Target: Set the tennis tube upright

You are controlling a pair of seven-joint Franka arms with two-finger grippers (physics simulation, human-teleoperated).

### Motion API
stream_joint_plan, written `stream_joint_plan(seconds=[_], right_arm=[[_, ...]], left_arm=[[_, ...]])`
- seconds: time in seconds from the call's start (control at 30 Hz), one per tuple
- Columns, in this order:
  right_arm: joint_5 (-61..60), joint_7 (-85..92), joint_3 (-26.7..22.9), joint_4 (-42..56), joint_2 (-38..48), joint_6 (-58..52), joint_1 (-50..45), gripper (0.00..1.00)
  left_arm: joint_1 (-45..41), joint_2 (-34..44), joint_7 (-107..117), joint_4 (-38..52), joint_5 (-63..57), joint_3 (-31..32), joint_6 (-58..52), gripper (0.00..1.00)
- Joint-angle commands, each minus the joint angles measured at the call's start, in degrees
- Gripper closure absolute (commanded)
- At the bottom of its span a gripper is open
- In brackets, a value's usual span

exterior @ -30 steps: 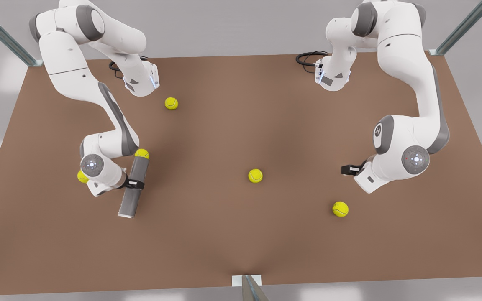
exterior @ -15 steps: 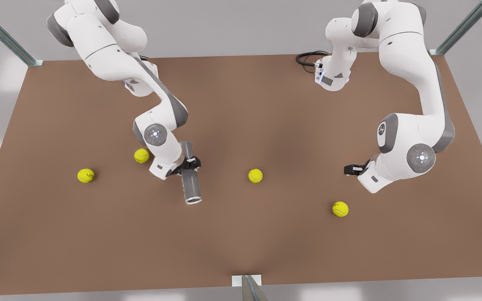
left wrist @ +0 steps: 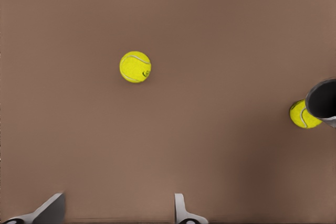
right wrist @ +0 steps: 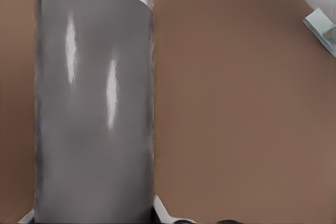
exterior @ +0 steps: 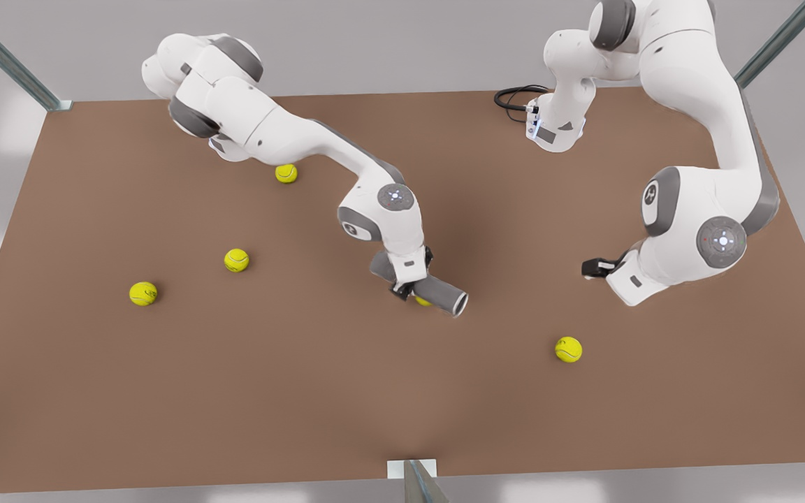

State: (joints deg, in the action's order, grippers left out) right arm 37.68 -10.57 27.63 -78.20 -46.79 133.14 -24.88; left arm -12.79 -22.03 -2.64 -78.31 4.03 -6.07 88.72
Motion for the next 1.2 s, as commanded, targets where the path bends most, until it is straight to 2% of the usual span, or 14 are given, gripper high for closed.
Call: stream_joint_plan(seconds=[0.0,0.1,0.17,0.27,0.3,0.33,0.73,0.93,1.17], right_arm=[[-8.33,12.76,-0.03,-0.02,-0.14,0.46,0.09,0.19],[-7.01,32.01,-2.05,0.68,0.03,0.81,2.11,0.19],[-6.30,37.55,-4.25,0.85,-0.41,4.67,1.41,0.19],[-5.07,44.58,-4.43,0.94,-2.78,9.24,1.15,0.17],[-4.63,47.04,-4.43,2.00,-4.19,9.42,0.80,0.14],[-4.63,47.93,-4.43,2.09,-4.36,9.42,0.53,0.00],[-4.98,41.78,-8.20,3.40,-7.53,9.07,-0.96,0.00],[-4.98,40.63,-13.39,4.72,-9.20,9.07,-4.30,0.00],[-5.07,39.93,-14.09,5.16,-9.46,8.63,-5.27,0.00]], left_arm=[[0.04,0.05,0.09,0.00,-0.16,0.00,-0.21,0.01],[0.04,0.05,0.00,0.00,-0.07,0.00,-0.30,0.01],[-0.04,0.41,0.09,0.00,-0.07,0.00,-1.27,0.01],[0.04,0.41,0.00,0.00,-0.07,0.00,-1.36,0.01],[0.04,0.41,0.00,0.00,-0.07,0.00,-1.71,0.01],[0.04,0.41,0.09,0.00,-0.07,0.00,-1.71,0.01],[0.05,1.37,0.09,0.09,0.01,0.00,-3.38,0.01],[-0.22,1.55,0.09,0.09,0.01,0.09,-3.64,0.01],[-0.48,1.72,0.18,0.09,0.10,0.09,-3.90,0.01]])
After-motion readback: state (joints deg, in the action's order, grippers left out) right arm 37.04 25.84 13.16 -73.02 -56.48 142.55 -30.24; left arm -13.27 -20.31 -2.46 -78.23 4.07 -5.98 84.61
